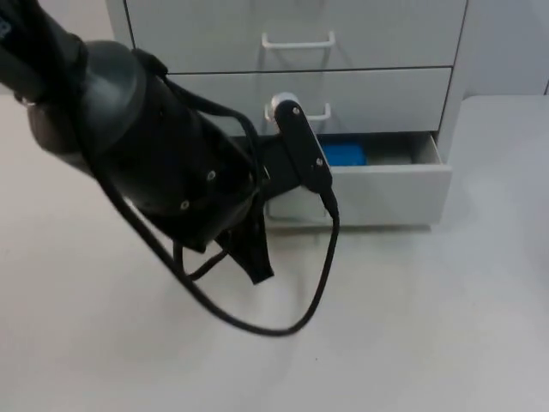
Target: Open the drawer with the left hand, place the block into the drawer with the right hand, then close the drawer with the left hand.
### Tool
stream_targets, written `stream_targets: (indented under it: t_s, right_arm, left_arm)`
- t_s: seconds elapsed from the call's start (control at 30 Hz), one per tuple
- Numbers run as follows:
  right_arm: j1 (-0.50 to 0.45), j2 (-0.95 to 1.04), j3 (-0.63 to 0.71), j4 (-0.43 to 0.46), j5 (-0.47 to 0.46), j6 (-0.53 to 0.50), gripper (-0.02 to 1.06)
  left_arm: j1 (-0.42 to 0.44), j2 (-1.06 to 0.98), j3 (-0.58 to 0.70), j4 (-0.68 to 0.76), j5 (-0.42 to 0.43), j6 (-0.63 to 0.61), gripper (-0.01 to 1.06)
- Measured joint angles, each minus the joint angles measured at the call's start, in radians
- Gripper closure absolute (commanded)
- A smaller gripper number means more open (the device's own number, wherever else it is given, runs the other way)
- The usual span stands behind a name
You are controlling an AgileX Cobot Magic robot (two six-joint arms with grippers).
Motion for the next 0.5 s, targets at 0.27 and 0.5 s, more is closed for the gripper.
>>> stream_targets:
  t_s: [0.27,0.5]
  right_arm:
    - [0.000,0.000,0.000,0.000,-0.002,0.000,0.29]
    - [0.000,0.000,0.000,0.000,-0.004,0.000,0.29]
  left_arm:
    - [0.047,0.084,-0.116,0.000,-0.009,0.008,1.05]
    - [0.083,0.122,-0.185,0.000,-0.012,0.010,1.05]
